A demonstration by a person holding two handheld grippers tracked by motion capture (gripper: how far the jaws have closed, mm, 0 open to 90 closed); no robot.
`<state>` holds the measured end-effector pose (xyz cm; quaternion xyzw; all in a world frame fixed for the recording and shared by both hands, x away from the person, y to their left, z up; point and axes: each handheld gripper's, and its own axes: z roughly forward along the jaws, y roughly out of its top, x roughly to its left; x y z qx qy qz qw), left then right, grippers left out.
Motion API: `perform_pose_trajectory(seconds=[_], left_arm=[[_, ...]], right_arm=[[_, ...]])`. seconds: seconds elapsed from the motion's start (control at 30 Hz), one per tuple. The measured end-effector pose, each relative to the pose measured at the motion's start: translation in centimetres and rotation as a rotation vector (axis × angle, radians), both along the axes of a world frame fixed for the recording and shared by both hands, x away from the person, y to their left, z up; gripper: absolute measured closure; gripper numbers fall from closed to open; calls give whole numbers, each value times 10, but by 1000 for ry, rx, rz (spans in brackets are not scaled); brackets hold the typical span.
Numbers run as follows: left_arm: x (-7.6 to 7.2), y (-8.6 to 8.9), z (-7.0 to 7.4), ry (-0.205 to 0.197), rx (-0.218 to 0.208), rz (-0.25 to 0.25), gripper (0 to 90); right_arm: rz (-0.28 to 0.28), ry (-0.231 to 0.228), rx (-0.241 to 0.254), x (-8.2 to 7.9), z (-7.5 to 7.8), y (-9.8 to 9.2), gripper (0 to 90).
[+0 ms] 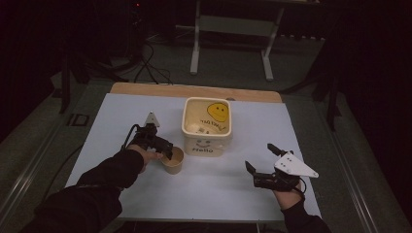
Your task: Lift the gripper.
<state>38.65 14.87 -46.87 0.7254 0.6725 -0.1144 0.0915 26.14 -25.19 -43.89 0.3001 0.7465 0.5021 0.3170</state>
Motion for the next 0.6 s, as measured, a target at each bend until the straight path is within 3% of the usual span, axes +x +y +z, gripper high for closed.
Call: perform_pose_trajectory(seconds=[0.13,0.43,0.6], left_arm=[[0,1,1,-8,1,10,12],[-2,1,9,-12,-16,-38,12],[-3,4,16,-39,-37,-73,11]], right_arm=[[5,6,-4,0,0,0,81],[12,20,-10,2,-1,1,81],[18,21,-12,2,-1,2,82]])
